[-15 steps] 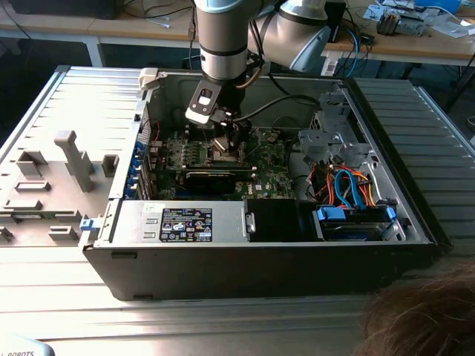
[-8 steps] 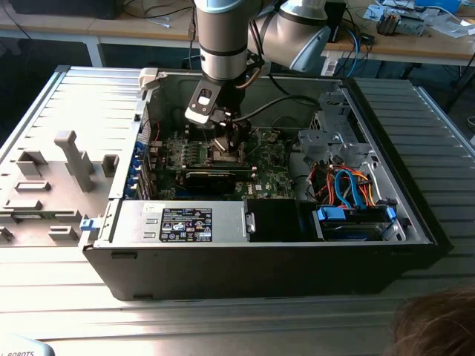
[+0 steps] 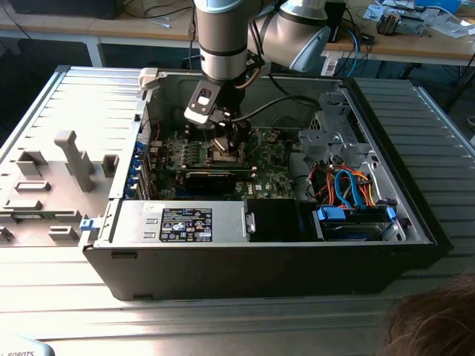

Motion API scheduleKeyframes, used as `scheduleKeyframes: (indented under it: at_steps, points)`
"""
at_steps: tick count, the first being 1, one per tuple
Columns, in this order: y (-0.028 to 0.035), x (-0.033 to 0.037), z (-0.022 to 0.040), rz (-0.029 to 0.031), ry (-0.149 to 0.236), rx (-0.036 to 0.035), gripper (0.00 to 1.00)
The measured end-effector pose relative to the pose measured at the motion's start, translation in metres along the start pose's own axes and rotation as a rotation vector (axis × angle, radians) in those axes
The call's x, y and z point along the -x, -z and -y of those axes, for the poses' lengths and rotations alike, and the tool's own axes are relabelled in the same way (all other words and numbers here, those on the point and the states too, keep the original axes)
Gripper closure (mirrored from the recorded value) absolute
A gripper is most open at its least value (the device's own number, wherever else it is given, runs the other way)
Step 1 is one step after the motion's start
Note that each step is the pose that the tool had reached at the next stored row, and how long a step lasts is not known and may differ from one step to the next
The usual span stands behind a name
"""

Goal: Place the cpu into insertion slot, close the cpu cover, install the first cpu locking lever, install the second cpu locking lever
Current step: 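Place the cpu into insertion slot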

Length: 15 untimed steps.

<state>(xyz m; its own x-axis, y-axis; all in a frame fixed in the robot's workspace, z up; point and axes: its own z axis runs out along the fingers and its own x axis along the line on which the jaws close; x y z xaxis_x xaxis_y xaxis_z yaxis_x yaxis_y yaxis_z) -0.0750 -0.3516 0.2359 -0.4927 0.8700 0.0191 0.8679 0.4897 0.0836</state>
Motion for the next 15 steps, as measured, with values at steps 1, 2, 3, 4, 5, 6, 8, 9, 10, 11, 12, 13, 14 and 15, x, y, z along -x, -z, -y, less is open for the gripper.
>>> scheduleKeyframes:
  at_steps: [1,2,3,4,5,6,8,9,10,11,12,13,14,15]
  points:
    - [0.0000,0.0000,0.0000,0.0001,-0.001,0.0000,0.46]
    - [-0.0001,0.0000,0.0000,0.0001,-0.002,0.0001,0.46]
    - [-0.0001,0.0000,0.0000,0.0003,-0.003,0.0001,0.46]
    - [-0.0001,0.0000,0.0000,0.0003,-0.004,0.0001,0.46]
    - [-0.0001,0.0000,0.0001,0.0004,-0.005,0.0001,0.46]
    - [-0.0001,0.0000,0.0001,0.0005,-0.006,0.0001,0.46]
    - [-0.0002,-0.0001,0.0001,0.0007,-0.009,0.0002,0.46]
    - [-0.0002,-0.0001,0.0002,0.0009,-0.011,0.0002,0.46]
    - [-0.0003,-0.0001,0.0003,0.0011,-0.013,0.0002,0.46]
    - [-0.0003,-0.0002,0.0004,0.0012,-0.015,0.0003,0.46]
    - [-0.0003,-0.0002,0.0004,0.0015,-0.017,0.0003,0.46]
    - [-0.0003,-0.0002,0.0005,0.0015,-0.018,0.0003,0.46]
    - [-0.0004,-0.0003,0.0006,0.0017,-0.020,0.0004,0.46]
    - [-0.0004,-0.0003,0.0006,0.0018,-0.021,0.0005,0.46]
